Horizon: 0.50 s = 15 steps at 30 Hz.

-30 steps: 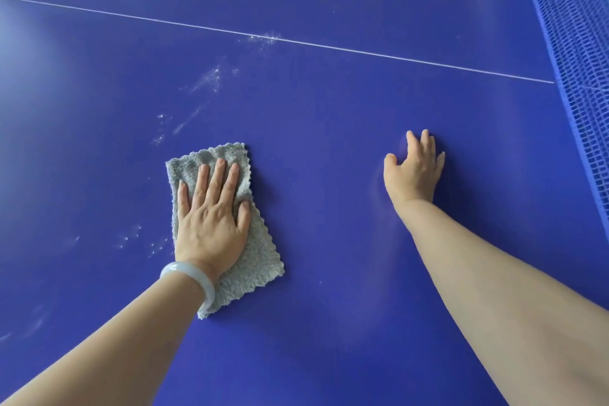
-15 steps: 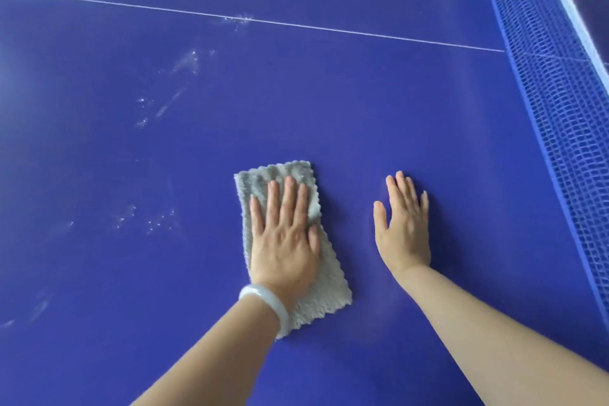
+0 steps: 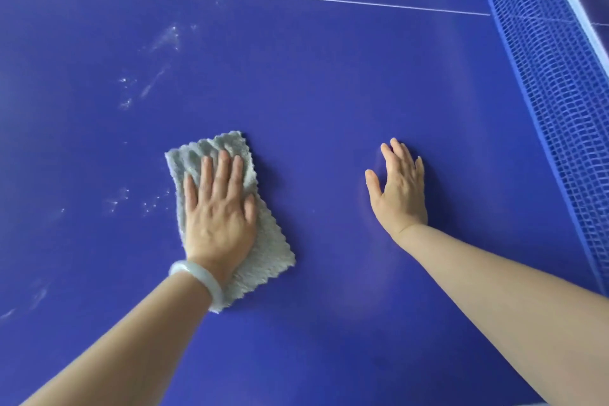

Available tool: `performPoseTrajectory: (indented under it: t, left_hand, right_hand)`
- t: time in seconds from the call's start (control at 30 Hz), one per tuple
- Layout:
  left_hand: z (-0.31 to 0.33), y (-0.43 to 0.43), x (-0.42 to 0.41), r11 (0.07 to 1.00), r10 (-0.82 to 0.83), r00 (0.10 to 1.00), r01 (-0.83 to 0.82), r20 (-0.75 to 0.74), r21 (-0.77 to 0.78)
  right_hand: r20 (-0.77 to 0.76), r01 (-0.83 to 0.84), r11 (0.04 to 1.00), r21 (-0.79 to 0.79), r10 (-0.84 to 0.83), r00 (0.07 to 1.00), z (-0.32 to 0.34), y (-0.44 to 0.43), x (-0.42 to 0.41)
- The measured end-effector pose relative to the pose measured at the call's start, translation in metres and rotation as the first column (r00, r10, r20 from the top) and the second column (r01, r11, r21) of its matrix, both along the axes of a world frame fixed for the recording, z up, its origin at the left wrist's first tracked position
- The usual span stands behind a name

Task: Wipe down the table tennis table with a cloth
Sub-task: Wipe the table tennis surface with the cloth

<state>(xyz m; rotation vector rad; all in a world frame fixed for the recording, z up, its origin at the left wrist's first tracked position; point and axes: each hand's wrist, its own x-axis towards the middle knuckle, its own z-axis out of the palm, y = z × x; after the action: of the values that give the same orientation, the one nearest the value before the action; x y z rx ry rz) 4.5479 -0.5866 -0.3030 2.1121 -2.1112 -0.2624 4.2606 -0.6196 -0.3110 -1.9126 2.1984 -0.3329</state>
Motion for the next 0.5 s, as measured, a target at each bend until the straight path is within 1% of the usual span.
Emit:
performPoseTrajectory:
  t: [0.03,0.07,0.1,0.13,0.17,0.23,0.3,0.33,0.37,0.4,0.43,0.5]
  left_hand:
    - [0.0,0.017,-0.024,0.998,-0.063,0.998,0.062,-0.004,-0.01]
    - [0.0,0.039,-0.051,0.982,-0.188,0.982,0.188,-0.023,-0.013]
    - [-0.001,0.063,-0.078,0.938,-0.346,0.937,0.346,-0.05,-0.007]
    - [-0.002,0.085,-0.104,0.872,-0.49,0.87,0.49,-0.06,-0.007]
    - [-0.003,0.104,-0.128,0.803,-0.595,0.801,0.596,-0.06,-0.006]
    - [-0.004,0.124,-0.163,0.703,-0.71,0.703,0.711,-0.031,0.024]
    - [-0.005,0.125,-0.176,0.642,-0.763,0.645,0.764,-0.038,0.065]
    - [-0.005,0.121,-0.174,0.629,-0.775,0.631,0.775,-0.03,0.066]
    - [-0.006,0.118,-0.166,0.635,-0.771,0.636,0.771,-0.015,0.044]
    - [-0.006,0.114,-0.152,0.669,-0.743,0.669,0.743,-0.004,0.011]
    - [-0.006,0.11,-0.131,0.727,-0.687,0.727,0.687,-0.012,-0.007]
    - [-0.006,0.101,-0.075,0.866,-0.5,0.866,0.5,-0.012,-0.015]
  right_hand:
    - [0.004,-0.002,1.0,-0.002,0.002,1.0,0.0,0.0,-0.001]
    - [0.009,-0.006,1.0,-0.006,0.006,1.0,0.0,0.0,-0.001]
    - [0.017,-0.009,1.0,-0.011,0.01,1.0,0.0,0.0,-0.001]
    - [0.024,-0.012,1.0,-0.017,0.013,1.0,0.001,0.001,-0.002]
    - [0.03,-0.015,1.0,-0.021,0.016,0.999,0.001,0.001,-0.002]
    - [0.034,-0.016,1.0,-0.019,0.017,0.999,0.001,0.0,-0.002]
    - [0.037,-0.015,1.0,-0.013,0.016,0.999,0.002,0.0,-0.003]
    - [0.037,-0.019,1.0,-0.012,0.02,0.999,0.003,0.001,-0.003]
    - [0.034,-0.03,1.0,-0.009,0.03,0.999,0.003,0.002,-0.004]
    - [0.025,-0.043,0.999,-0.007,0.043,0.999,0.002,0.003,-0.004]
    - [0.011,-0.053,0.999,-0.004,0.053,0.999,0.002,0.003,-0.004]
    - [-0.022,-0.055,0.998,0.005,0.055,0.998,0.001,0.003,-0.002]
